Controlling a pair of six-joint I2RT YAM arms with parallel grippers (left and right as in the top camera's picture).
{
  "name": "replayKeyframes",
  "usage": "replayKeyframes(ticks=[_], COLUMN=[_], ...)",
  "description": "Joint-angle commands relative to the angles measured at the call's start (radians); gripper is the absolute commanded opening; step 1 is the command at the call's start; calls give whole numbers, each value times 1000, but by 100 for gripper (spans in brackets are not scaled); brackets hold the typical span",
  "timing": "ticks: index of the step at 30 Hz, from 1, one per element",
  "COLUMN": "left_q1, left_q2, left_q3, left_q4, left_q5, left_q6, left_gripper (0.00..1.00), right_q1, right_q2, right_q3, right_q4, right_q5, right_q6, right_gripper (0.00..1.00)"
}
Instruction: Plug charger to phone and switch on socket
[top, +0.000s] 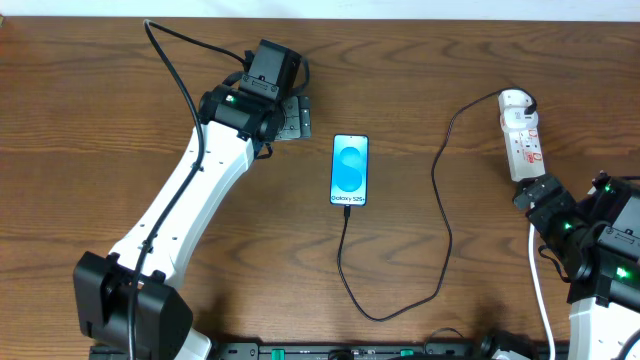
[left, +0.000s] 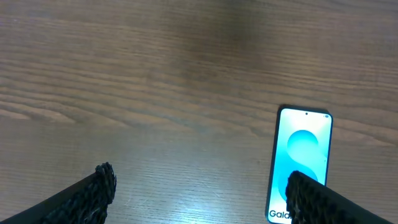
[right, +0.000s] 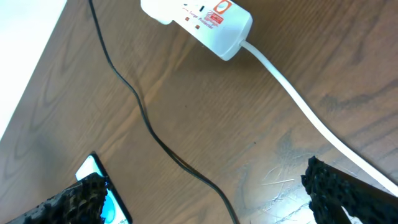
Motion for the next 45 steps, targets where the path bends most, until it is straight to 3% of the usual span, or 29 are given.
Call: replayKeyframes(ticks=[1, 8, 13, 20, 31, 39, 45], left_q1=[2, 2, 2, 2, 2, 2, 2], left_q2=[5, 5, 5, 5, 5, 5, 5], left_q3=[7, 7, 7, 7, 7, 7, 7], left_q4=[-3, -3, -3, -3, -3, -3, -3], left_q5=[-20, -20, -20, -20, -20, -20, -20], left_q6=[-5, -5, -5, -4, -5, -5, -5], left_gripper=[89, 89, 89, 89, 89, 89, 89], right_q1=[11, 208, 341, 340, 371, 420, 474], right_q2=[2, -156, -371, -621, -838, -899, -899], right_q3=[-27, -195, -364, -531, -737, -837, -836], right_q4=[11, 298, 507, 626, 743, 846, 812], right_q5=[26, 25, 26, 21, 11, 13, 61], right_q6=[-54, -405, -615, -615, -615, -615, -618], right_gripper=[99, 99, 99, 99, 99, 99, 99])
